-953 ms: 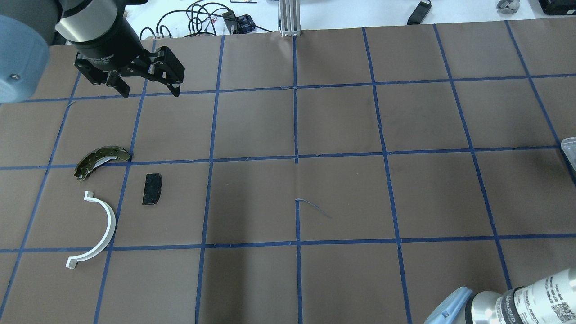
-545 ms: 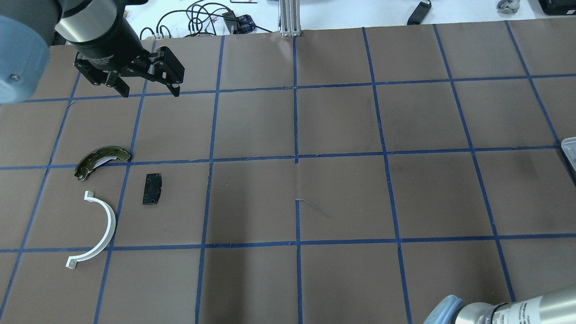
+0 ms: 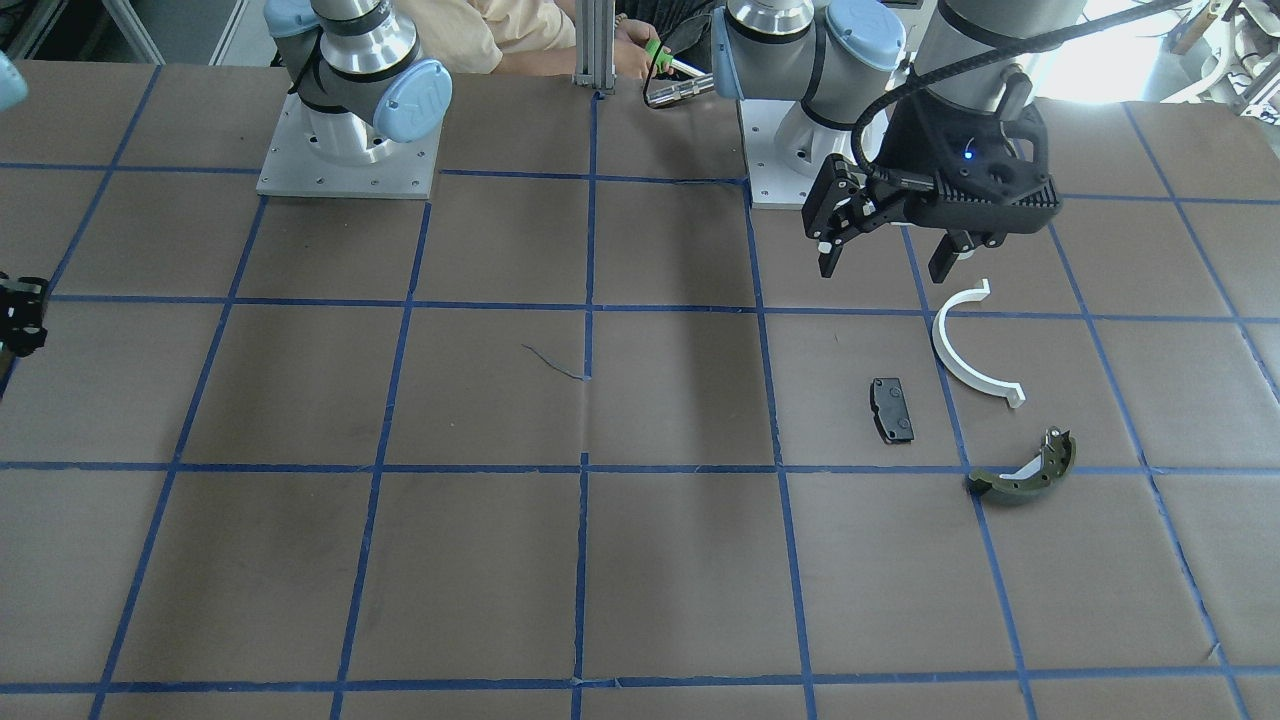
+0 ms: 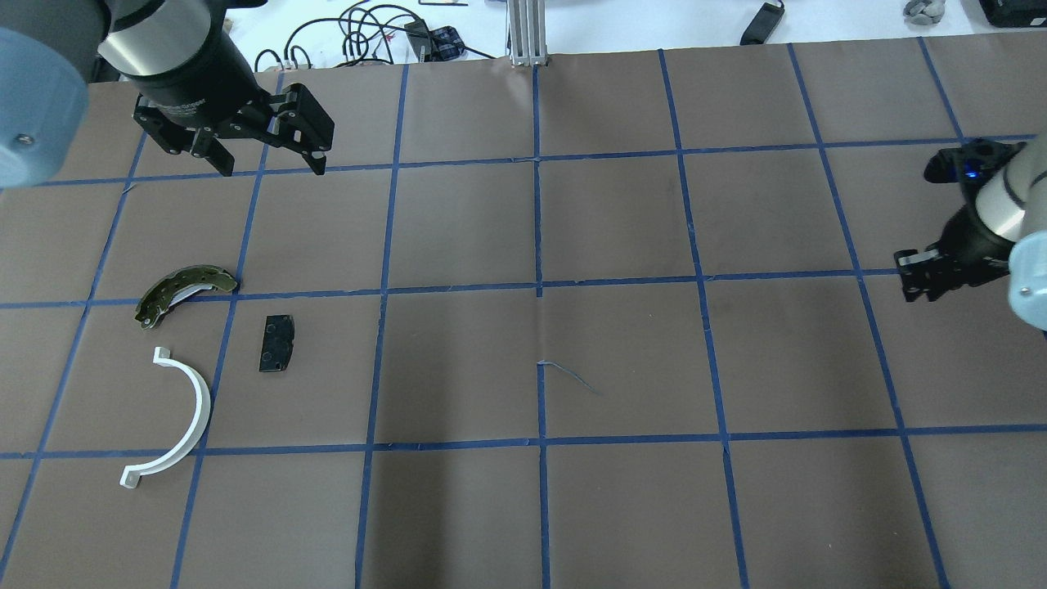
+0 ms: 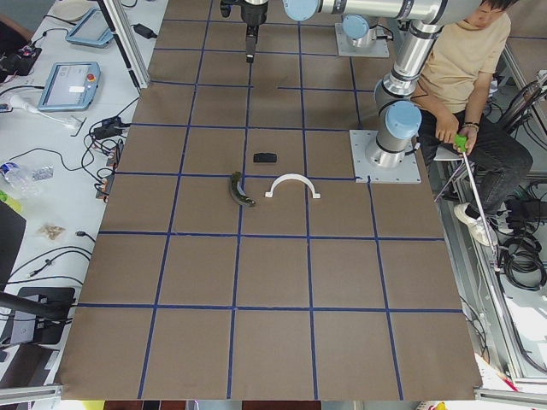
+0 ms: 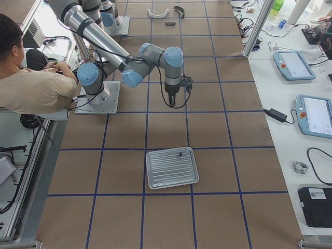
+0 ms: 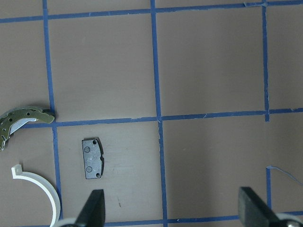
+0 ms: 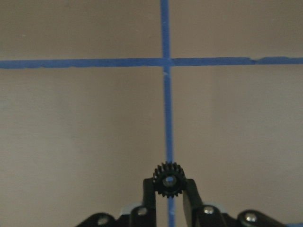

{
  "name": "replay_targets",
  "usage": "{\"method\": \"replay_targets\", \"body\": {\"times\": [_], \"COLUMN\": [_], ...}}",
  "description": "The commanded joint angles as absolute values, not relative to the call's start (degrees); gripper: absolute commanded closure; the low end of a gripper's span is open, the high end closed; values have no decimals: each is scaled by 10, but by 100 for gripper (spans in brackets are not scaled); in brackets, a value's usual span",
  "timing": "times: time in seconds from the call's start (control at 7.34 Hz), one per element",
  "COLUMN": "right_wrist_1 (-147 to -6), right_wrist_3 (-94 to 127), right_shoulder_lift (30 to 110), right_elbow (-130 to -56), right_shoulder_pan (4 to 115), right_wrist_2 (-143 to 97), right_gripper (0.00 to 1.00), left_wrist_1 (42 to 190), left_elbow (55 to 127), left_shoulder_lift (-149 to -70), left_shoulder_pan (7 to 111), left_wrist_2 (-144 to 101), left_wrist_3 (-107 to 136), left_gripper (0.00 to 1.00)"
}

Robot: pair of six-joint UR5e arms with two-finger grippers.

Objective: Place bearing gear from tray to pile

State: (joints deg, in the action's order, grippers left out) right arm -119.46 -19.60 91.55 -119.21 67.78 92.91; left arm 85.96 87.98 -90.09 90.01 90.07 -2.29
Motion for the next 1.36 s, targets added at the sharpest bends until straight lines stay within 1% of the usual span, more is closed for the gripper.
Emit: {"method": "replay_targets", "body": {"times": [0.0, 0.14, 0.54, 0.95, 1.09, 1.23], "right_wrist_1": [-1200, -1202, -1312, -1342, -1341, -1340], "right_wrist_3": [33, 122, 277, 409, 441, 456], "right_shoulder_lift": [920, 900, 805, 694, 671, 659], "right_elbow": [-1206, -1201, -1174, -1093, -1066, -1062], "right_shoulder_pan": [855, 920, 1063, 1168, 1185, 1192], "right_wrist_2": [927, 926, 869, 875, 877, 877], "right_gripper": [85, 85, 85, 83, 80, 70], "left_wrist_1": [860, 860, 860, 860, 860, 860], "left_elbow": [880, 880, 880, 880, 880, 880], "left_shoulder_lift": [-901, -901, -901, -902, -903, -902], "left_shoulder_pan": [900, 900, 900, 902, 902, 900], "left_wrist_2": [901, 901, 902, 900, 901, 902], "left_wrist_3": [-23, -23, -23, -22, -23, -23], "left_gripper": [0, 0, 0, 0, 0, 0]}}
